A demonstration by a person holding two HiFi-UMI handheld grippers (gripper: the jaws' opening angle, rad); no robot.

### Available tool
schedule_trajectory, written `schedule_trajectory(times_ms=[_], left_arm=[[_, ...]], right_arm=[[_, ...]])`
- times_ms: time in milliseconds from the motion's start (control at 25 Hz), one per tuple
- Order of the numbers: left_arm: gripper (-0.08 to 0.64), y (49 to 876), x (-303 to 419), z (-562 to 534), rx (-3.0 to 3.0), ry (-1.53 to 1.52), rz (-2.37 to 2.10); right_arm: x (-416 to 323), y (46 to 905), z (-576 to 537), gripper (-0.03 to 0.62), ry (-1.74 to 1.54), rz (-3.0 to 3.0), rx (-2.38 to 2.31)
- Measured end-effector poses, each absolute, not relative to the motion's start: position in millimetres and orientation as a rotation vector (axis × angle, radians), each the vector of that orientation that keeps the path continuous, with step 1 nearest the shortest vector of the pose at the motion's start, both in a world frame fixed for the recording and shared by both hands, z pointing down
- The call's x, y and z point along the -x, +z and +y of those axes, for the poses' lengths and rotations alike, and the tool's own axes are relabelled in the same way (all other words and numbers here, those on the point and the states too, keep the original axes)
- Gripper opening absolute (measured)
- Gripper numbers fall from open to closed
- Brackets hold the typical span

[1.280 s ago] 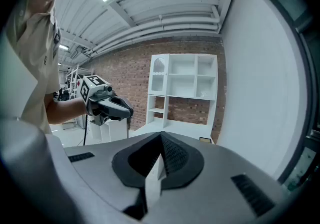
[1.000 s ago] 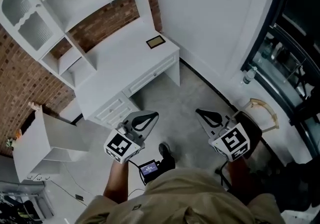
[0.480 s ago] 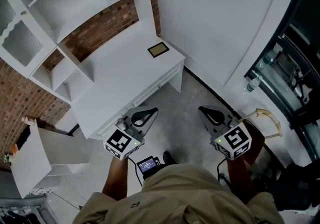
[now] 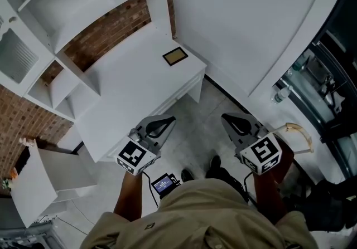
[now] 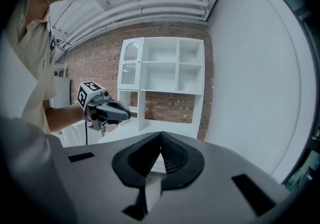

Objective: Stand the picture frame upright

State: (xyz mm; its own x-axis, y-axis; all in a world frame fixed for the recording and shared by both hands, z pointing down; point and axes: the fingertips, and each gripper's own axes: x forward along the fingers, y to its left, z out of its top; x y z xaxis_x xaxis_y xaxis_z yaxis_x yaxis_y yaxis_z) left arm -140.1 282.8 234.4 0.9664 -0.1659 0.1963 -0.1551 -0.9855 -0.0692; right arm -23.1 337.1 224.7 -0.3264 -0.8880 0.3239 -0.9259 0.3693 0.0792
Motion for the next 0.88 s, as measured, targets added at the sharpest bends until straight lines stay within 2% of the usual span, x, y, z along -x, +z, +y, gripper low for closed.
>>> schedule_trajectory(times_ms=[480, 880], left_arm=[[0.008, 247, 84, 214, 3.052, -0.415, 0.338], [0.008, 245, -3, 132, 3.02, -0.451, 0.524]], right_arm=[[-47, 250, 260, 0.005, 0.246, -2.38, -1.515], [-142, 242, 168, 0.005, 0.185, -2.462, -1.365]])
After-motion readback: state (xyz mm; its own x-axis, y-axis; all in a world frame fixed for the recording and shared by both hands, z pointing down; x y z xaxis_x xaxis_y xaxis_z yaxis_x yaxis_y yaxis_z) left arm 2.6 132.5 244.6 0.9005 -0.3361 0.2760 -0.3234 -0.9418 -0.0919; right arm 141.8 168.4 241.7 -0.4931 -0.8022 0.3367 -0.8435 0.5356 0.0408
